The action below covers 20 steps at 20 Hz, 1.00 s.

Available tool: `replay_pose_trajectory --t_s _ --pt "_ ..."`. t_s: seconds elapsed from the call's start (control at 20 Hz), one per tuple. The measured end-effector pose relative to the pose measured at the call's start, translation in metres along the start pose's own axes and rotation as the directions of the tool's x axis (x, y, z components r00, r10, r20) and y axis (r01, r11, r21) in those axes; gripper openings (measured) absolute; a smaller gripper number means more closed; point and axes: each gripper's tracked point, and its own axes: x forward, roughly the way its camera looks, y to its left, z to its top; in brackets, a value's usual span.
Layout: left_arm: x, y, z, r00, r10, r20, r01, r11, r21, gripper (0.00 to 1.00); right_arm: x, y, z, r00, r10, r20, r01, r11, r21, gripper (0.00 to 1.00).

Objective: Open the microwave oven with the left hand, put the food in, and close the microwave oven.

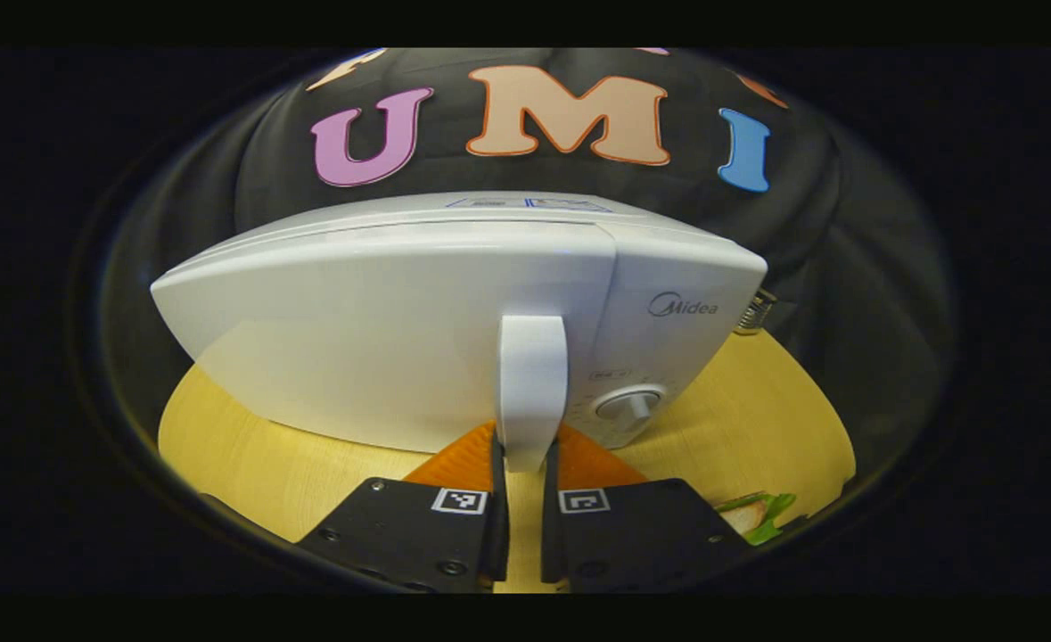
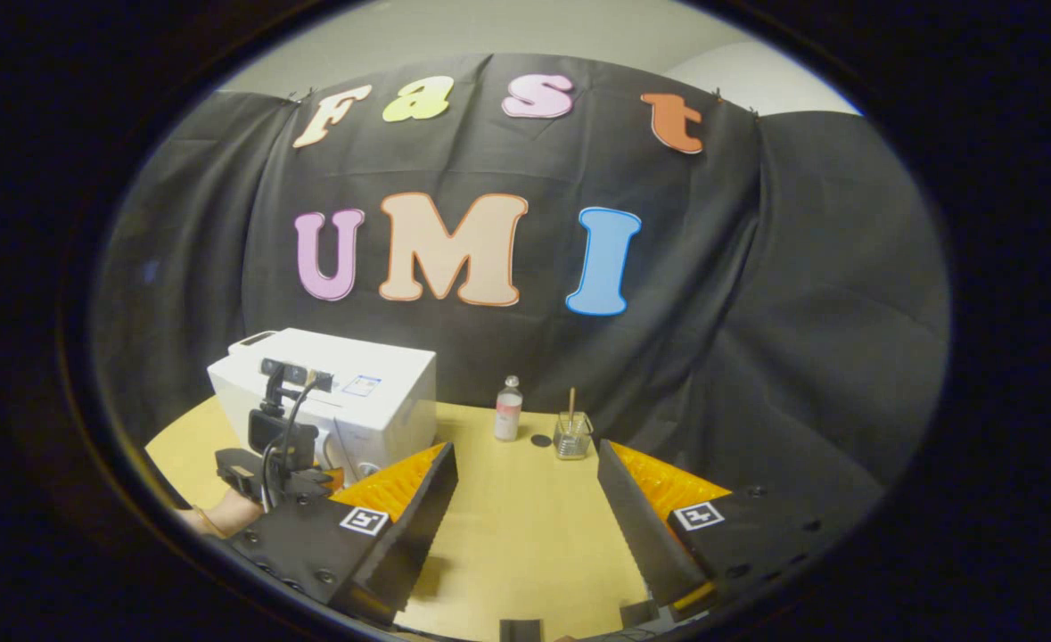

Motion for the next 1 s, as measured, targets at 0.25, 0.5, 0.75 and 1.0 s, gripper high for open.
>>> replay_pose_trajectory --t_s 0.25,0.5,0.75,1.0 --pt "-0.06 0.016 -0.043 1.0 0.011 0.008 -0.011 1.0 -0.006 0.15 0.0 0.017 -0.017 0.998 0.058 -0.031 -0.058 0.998 0.004 0.94" --pt "-0.102 0.043 -0.071 0.999 0.036 0.031 -0.035 0.999 -0.008 0.14 -0.002 0.031 -0.025 0.995 0.098 -0.036 -0.098 0.995 0.02 0.94" --pt "-0.129 0.068 -0.089 0.997 0.073 0.019 -0.073 0.997 -0.034 0.16 -0.011 0.036 -0.029 0.993 0.114 -0.038 -0.115 0.993 -0.003 0.99" --pt "-0.154 0.09 -0.105 0.997 0.071 -0.01 -0.071 0.993 -0.098 0.22 -0.02 0.051 -0.032 0.992 0.118 -0.046 -0.118 0.993 0.004 0.94"
